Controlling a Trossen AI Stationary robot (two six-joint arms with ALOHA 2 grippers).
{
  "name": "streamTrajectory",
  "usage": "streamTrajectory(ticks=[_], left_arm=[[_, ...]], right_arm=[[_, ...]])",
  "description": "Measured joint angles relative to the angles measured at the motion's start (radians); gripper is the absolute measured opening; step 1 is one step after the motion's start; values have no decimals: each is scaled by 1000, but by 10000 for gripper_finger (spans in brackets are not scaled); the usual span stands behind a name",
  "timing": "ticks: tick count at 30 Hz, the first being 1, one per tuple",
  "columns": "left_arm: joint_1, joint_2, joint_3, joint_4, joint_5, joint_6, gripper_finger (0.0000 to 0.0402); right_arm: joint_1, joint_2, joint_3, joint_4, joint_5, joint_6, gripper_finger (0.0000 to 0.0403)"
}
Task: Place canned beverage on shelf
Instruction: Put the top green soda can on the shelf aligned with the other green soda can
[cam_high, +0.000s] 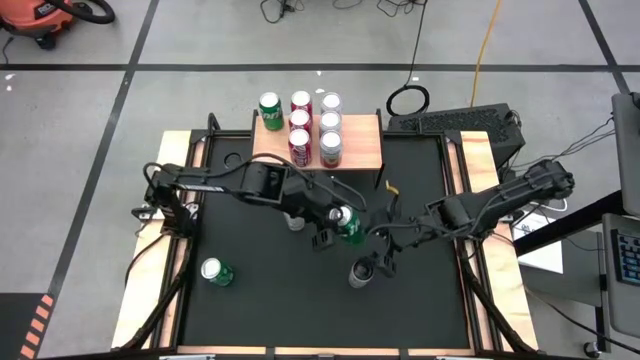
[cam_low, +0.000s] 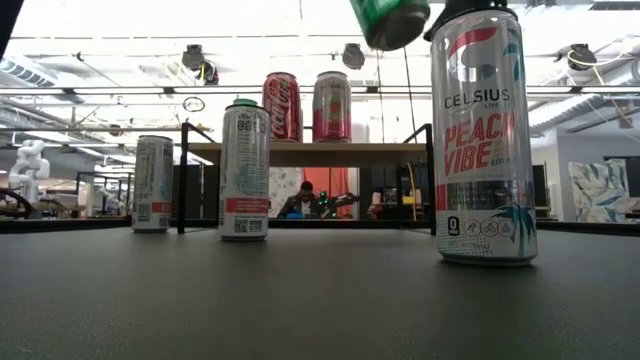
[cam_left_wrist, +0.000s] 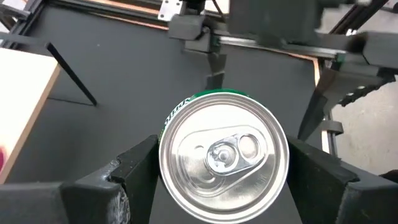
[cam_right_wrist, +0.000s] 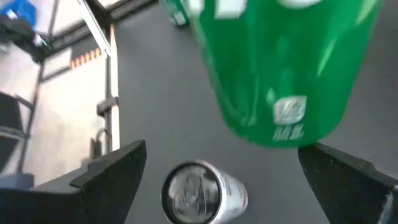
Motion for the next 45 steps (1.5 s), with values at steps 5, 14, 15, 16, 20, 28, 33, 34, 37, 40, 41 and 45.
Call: streamTrajectory(ticks=[5, 14, 15, 16, 20, 28, 33, 34, 37, 40, 41, 45], left_arm=[[3, 0, 30, -5, 1, 0, 277], [2, 0, 56, 14, 1, -8, 277], [2, 0, 56, 14, 1, -9, 277], [1, 0, 56, 15, 1, -9, 277], [-1, 0, 56, 28, 1, -32, 277], [-13, 2, 56, 98, 9, -34, 277], [-13, 2, 56, 122, 32, -33, 277], [-13, 2, 56, 133, 32, -33, 277], [-12, 2, 56, 165, 32, -26, 277], [-12, 2, 56, 185, 32, -25, 277], [-12, 2, 56, 192, 32, -24, 276], [-13, 2, 56, 226, 38, -23, 276]], right_arm=[[-18, -63, 0, -25, -40, 23, 400], [-28, -167, 2, -132, -73, -48, 400], [-32, -172, 2, -128, -74, -51, 400], [-34, -176, 2, -125, -76, -55, 400], [-41, -177, 2, -99, -79, -85, 400], [-82, -172, 2, -14, -131, -104, 400], [-98, -172, 2, -14, -134, -140, 400], [-99, -172, 2, -3, -132, -150, 400], [-100, -172, 2, 37, -131, -180, 400], [-100, -172, 2, 73, -161, -194, 400], [-100, -172, 2, 84, -178, -197, 400], [-107, -159, 2, 121, -212, -237, 400]])
